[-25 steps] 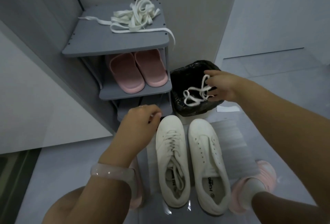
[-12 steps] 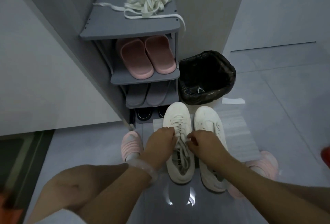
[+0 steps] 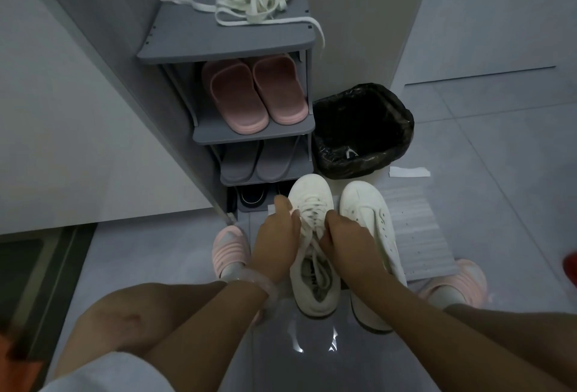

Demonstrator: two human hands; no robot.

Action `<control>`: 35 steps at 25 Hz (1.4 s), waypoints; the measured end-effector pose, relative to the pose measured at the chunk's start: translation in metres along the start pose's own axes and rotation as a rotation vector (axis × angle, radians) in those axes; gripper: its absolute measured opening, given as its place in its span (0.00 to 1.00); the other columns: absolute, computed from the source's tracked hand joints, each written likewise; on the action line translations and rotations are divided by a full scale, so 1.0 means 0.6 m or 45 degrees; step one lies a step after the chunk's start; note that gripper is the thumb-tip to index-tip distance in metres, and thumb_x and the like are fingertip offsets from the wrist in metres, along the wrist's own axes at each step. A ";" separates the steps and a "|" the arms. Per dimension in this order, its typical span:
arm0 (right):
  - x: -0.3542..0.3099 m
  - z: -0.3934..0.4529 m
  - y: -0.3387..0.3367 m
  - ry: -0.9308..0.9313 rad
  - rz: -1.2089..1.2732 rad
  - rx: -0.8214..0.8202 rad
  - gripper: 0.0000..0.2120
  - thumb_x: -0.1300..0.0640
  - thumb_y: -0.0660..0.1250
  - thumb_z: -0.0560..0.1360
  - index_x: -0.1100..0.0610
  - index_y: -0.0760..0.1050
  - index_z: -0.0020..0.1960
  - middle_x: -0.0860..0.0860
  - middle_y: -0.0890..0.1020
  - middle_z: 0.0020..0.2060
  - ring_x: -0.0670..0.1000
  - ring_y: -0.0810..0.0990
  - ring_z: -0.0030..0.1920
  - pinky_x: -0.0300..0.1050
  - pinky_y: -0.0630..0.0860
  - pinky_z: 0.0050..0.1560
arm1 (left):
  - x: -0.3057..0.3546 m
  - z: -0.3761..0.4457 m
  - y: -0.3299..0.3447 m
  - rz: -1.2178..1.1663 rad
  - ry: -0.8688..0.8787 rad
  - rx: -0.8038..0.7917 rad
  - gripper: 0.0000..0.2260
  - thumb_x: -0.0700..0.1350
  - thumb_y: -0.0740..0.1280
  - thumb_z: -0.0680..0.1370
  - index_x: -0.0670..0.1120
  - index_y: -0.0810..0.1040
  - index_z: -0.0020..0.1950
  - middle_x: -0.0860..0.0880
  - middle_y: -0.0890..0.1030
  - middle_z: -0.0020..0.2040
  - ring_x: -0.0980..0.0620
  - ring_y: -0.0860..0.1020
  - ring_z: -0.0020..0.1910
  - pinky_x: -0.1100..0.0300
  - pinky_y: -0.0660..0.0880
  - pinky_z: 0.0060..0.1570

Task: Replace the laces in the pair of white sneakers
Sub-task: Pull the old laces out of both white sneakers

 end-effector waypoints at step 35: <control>0.010 -0.017 -0.020 -0.526 -0.441 0.195 0.12 0.62 0.79 0.55 0.60 0.79 0.36 0.60 0.81 0.49 0.62 0.80 0.53 0.53 0.77 0.45 | -0.025 -0.019 0.023 0.341 0.117 -0.182 0.14 0.49 0.65 0.76 0.39 0.75 0.53 0.41 0.80 0.49 0.44 0.78 0.50 0.53 0.75 0.48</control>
Point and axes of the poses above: each hand's wrist, its own z-axis towards the middle knuckle, its own y-axis out of the palm, x = y × z, the point moved 7 cm from there along z, towards the middle knuckle
